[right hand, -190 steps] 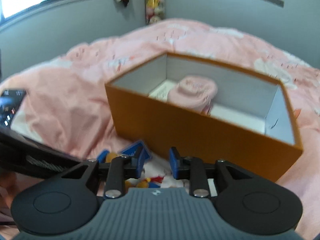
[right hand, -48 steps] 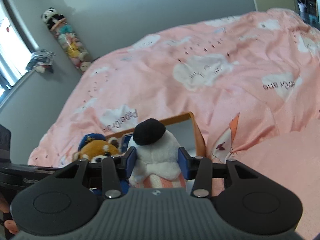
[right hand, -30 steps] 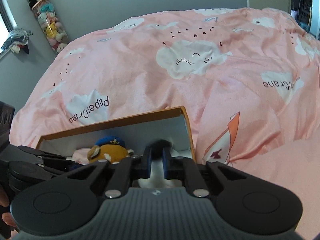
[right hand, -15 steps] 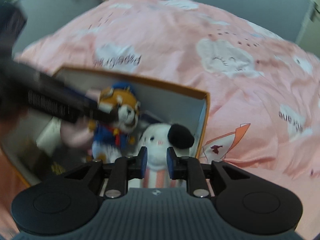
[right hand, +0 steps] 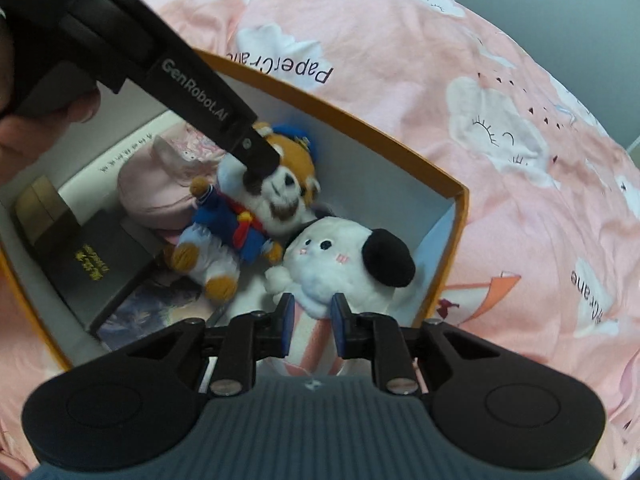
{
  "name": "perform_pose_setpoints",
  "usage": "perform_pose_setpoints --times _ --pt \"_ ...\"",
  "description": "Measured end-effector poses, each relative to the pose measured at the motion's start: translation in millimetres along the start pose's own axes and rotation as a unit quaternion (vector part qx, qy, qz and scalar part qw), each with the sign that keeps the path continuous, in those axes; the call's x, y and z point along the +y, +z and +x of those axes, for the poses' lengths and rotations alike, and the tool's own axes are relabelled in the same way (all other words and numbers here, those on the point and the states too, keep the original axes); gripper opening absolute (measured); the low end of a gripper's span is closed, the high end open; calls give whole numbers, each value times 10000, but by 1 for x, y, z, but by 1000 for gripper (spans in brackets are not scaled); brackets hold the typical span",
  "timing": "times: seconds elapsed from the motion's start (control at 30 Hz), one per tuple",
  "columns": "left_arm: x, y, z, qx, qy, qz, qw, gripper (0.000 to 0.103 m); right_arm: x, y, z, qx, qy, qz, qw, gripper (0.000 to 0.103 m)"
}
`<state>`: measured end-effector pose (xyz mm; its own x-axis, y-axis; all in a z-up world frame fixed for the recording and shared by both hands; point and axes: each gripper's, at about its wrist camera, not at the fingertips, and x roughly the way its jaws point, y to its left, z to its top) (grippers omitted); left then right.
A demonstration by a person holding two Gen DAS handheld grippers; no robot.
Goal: Organize objects
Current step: 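Lower both plushes into the box and open both grippers, then move both grippers to the yellow tape measure and crochet fruit beside the box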
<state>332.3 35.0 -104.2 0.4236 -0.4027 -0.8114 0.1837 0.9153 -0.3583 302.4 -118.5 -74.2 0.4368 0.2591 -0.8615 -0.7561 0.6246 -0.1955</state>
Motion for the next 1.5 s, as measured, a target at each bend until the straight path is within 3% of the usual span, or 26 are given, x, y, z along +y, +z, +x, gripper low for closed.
perform_pose_setpoints --times 0.13,0.37,0.57,0.67,0.9,1.0,1.03,1.2,1.27,1.5 --pt "-1 -3 0 -119 191 -7 9997 38 -5 9 12 -25 -245 49 9997 21" --pt "10 -4 -3 -290 124 -293 9991 39 -17 18 21 -99 -154 426 9989 22" --pt "-14 -20 -34 -717 570 -170 9957 39 -14 11 7 -261 -84 634 9976 23" --pt "-29 -39 -58 -1061 755 -237 9912 39 -8 1 -15 -578 -68 762 9954 23" --pt "-71 -94 -106 -1733 503 -24 9836 39 14 -30 -82 -1405 -15 1154 9833 23" --pt "-89 -111 -121 -1804 356 187 9828 39 22 -50 -112 -1793 -41 1415 9736 40" --pt "-94 -117 -127 -1856 243 267 9820 39 25 -57 -121 -1898 -63 1458 9709 41" --pt "-109 -150 -150 -1903 2 756 9788 39 46 -99 -148 -2199 -346 1605 9616 42" --pt "-109 -160 -150 -1764 -23 777 9812 39 49 -115 -150 -2185 -327 1823 9581 42" --pt "-93 -190 -111 -878 132 591 9943 39 63 -150 -124 -1544 -148 2344 9597 42"
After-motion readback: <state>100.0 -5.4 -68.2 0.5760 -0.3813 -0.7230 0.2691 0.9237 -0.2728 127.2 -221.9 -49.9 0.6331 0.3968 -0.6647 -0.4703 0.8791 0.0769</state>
